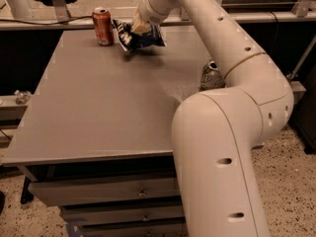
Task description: Move blue chip bag near coke can
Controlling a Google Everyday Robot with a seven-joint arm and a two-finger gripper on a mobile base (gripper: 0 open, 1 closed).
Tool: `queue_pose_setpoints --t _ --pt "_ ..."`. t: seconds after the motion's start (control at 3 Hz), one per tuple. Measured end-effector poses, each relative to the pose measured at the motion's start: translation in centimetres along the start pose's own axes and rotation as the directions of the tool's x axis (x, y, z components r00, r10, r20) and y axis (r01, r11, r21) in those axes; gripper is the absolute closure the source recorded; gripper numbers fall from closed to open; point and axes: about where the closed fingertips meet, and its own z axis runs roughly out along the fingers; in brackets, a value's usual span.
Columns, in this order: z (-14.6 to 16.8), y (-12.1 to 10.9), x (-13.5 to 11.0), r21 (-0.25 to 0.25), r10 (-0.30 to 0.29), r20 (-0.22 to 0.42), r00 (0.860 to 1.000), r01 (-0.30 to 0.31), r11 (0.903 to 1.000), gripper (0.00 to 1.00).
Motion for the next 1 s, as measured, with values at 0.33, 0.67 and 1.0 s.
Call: queue_pose_setpoints --t 0.33,0.67,1.0 --pt "0.08 0.11 -0.01 -0.008 0.005 0.004 1.0 -0.005 1.0 0.14" --pt "0.13 0.29 -0.07 -0.016 0.009 0.008 1.0 -0.009 0.9998 0.0" --pt "-0.58 0.2 -0.34 -0.011 0.009 0.017 1.0 -0.009 0.9999 0.0"
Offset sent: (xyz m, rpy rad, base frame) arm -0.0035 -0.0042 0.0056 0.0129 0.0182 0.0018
